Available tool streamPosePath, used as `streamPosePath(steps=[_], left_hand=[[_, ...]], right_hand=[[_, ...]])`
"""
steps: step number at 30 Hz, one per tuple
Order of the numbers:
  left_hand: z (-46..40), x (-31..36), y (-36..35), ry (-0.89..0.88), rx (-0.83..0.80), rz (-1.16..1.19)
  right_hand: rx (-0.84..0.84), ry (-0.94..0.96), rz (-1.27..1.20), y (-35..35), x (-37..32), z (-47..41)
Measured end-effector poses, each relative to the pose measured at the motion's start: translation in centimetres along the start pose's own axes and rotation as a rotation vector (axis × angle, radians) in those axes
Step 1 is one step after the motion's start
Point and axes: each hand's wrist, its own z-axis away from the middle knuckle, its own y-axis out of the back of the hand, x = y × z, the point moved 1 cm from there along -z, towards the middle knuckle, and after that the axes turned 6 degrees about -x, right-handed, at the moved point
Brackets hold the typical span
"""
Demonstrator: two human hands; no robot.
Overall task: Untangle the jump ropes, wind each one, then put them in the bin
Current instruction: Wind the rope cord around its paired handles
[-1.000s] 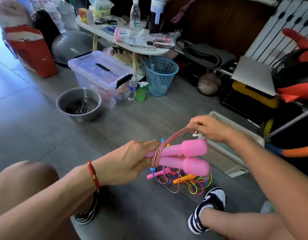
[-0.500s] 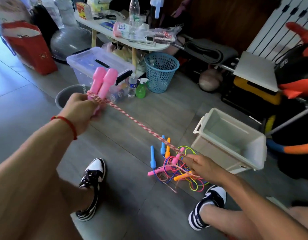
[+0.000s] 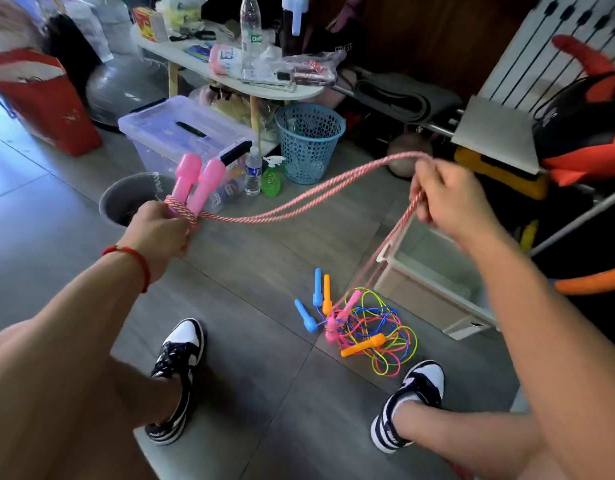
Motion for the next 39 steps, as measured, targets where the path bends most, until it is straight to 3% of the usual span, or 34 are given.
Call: streamPosePath(steps=[3,9,12,17,27,34,36,39], left_hand=[[0.3,0.1,-0.6,-0.002,-0.021,-0.004],[0.7,-0.2,-1.9,-0.006,-0.076,-0.027],[0.8,-0.3,-2.6,-0.004,-0.114,-0.016],[1.0,-0.1,-3.7,-0.01,-0.18,0.003],[1.8,1.4,-5.4,-0.046,-0.246,-0.005],[2.8,2.0,-4.9,-0.064,-0.3,0.128],[3.0,2.1,-4.7,-0.07,-0.321,0.155],[3.5,2.2,-4.7,-0.098,-0.398,0.175]], right_hand=[[0.1,0.101,-0.011,1.2,-3.5,-3.0],[0.098,0.248,0.112,1.8,-6.1,-4.5],[0.082,0.239,0.161,2.4,-7.1,-4.8],[0.138,0.238,0.034,4.1,-9.5,-5.1],[0.182,0.432,0.385,7.2,-14.6,-6.0],[0.182,0.301,0.561,6.0,-12.3,-9.0],[0.095,0.201,0.672,5.3,-10.0,-9.8],[-0.248,0.016,0.904,2.3,-5.5,-9.4]])
